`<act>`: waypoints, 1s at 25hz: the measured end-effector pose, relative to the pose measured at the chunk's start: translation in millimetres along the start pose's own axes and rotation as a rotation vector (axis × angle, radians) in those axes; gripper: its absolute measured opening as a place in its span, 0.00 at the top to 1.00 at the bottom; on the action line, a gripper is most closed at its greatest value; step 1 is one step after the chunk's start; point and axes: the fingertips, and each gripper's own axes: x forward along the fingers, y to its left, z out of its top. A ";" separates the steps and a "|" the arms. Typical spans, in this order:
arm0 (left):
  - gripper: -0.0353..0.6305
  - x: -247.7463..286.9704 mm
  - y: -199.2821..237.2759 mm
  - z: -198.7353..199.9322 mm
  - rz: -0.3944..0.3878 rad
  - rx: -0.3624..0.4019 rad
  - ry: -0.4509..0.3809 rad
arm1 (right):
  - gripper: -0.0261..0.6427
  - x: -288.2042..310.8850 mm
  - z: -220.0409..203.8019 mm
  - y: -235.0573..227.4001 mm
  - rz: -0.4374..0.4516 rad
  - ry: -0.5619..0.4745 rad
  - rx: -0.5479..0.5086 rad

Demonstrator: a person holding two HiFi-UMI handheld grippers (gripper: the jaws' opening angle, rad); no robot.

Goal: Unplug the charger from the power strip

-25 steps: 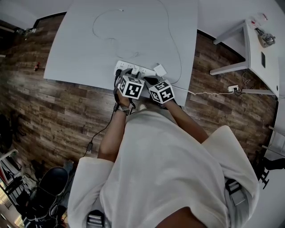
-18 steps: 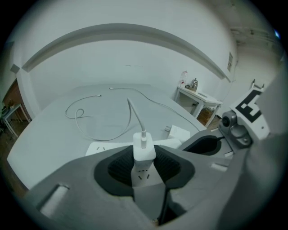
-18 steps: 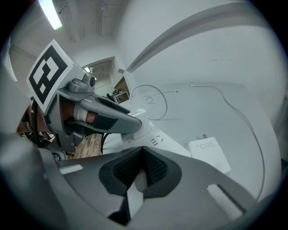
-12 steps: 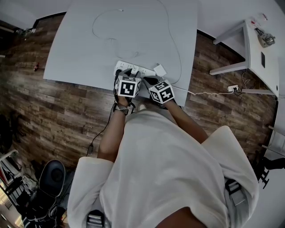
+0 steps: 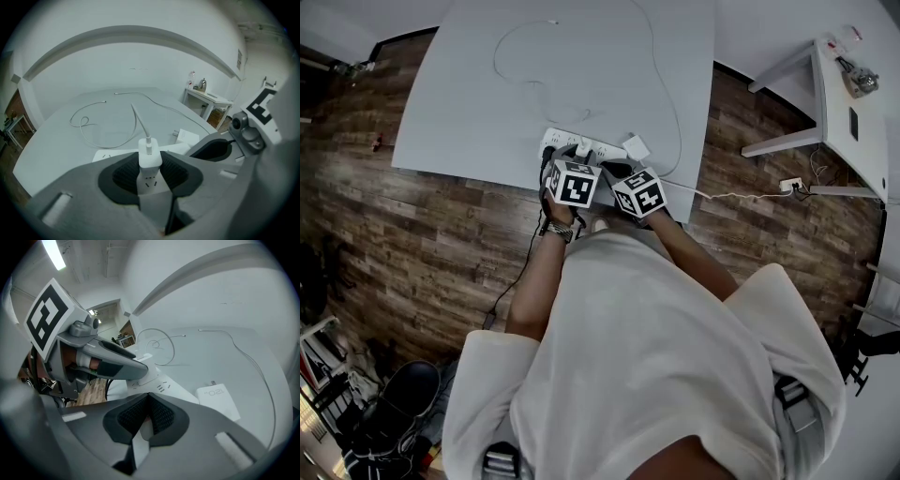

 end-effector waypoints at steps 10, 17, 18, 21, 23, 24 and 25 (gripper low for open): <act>0.73 1.1 -0.5 0.5 0.047 0.098 0.009 | 0.96 1.1 1.5 -0.6 0.006 0.007 -0.002; 0.74 -0.3 0.5 2.6 -0.030 -0.056 -0.019 | 0.96 -0.3 -0.4 -0.9 0.007 0.005 -0.004; 0.74 -0.3 0.0 3.9 -0.037 -0.068 -0.027 | 0.96 -0.9 -0.9 -1.3 0.007 0.004 -0.004; 0.74 -1.8 -0.1 5.0 -0.040 -0.091 -0.035 | 0.96 -1.4 -0.6 -0.9 0.008 0.002 -0.003; 0.74 -2.9 1.4 3.6 -0.034 -0.094 -0.028 | 0.96 -0.2 0.7 -0.1 0.007 0.000 -0.002; 0.74 -2.7 2.4 3.7 -0.032 -0.087 -0.028 | 0.96 0.8 1.5 0.1 0.006 0.000 -0.002; 0.74 -2.3 3.6 4.1 -0.029 -0.077 -0.029 | 0.96 1.7 2.4 0.2 0.005 0.000 -0.002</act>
